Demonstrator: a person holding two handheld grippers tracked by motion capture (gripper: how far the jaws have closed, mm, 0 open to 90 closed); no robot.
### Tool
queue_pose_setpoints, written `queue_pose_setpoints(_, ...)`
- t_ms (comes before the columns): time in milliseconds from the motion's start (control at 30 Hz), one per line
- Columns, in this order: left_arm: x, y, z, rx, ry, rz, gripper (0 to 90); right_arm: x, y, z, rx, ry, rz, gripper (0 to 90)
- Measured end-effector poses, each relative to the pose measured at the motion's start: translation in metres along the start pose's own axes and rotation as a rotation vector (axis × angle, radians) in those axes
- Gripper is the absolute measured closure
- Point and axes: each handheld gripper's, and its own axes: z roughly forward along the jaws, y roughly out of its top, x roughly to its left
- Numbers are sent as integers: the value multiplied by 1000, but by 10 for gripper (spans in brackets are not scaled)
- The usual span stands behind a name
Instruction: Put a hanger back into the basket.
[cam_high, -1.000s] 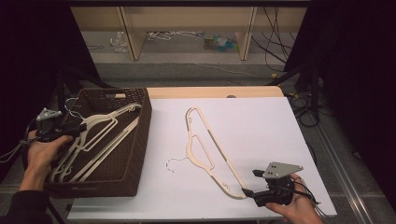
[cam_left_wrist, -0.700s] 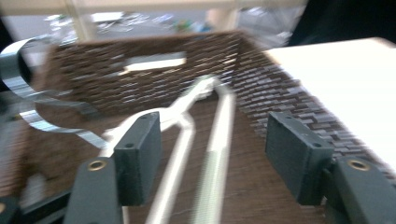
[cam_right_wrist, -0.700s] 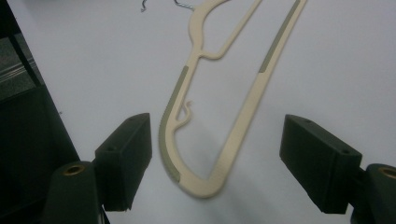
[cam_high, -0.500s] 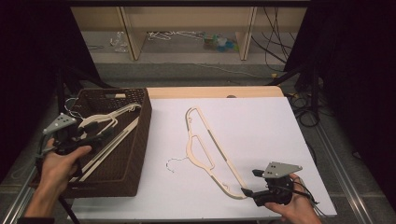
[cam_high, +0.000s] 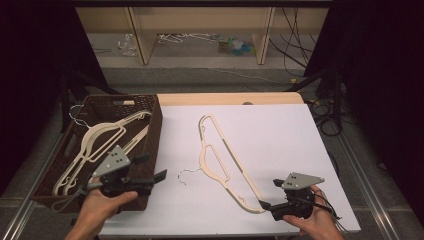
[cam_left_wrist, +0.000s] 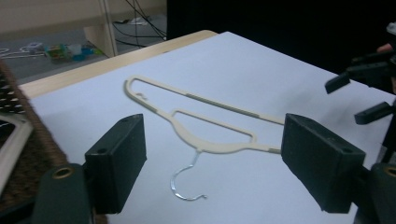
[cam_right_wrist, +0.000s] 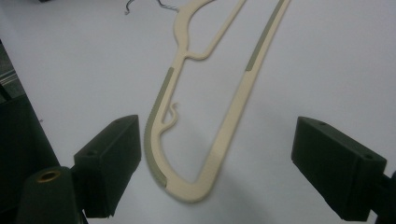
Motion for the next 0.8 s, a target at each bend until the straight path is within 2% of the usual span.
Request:
queue_pose_setpoints(100,-16,-10,8,10,-32,4,169,0,-1,0,1,-1,13,170)
queue_pose_setpoints(167,-23,-19,14,24,-52,37,169,-1,-1,1,4,-4,10,170)
queue_pose_setpoints(233,-31,-28,19,26,-72,11,167,-2,-1,3,10,0,6,171)
queue_pose_setpoints(267,-35,-32,22,32,-85,18,163,-1,-1,4,17,-3,19,171)
queue_pose_setpoints(333,-41,-40,27,56,-78,65,163,-3,0,6,26,-2,15,171)
queue_pose_setpoints(367,-44,-44,29,63,-80,70,163,-3,0,7,29,-10,18,172)
queue_pose_setpoints(467,-49,-51,35,65,-111,61,164,-5,3,13,39,-23,15,174)
queue_pose_setpoints(500,-52,-51,36,60,-109,48,165,-5,5,16,44,-25,12,177)
queue_pose_setpoints(567,-53,-51,38,66,-109,81,164,-6,8,21,70,-22,14,184)
queue_pose_setpoints(600,-55,-52,38,58,-103,69,165,-6,9,25,65,-29,16,195)
queue_pose_setpoints(633,-55,-53,39,54,-101,76,166,-7,10,27,70,-32,13,206)
queue_pose_setpoints(700,-55,-55,41,56,-93,68,166,-10,13,31,107,-29,13,223)
queue_pose_setpoints(733,-54,-56,41,65,-84,86,166,-12,15,34,113,-31,13,233)
queue_pose_setpoints(800,-52,-58,41,73,-78,86,166,-14,17,41,127,-32,20,266)
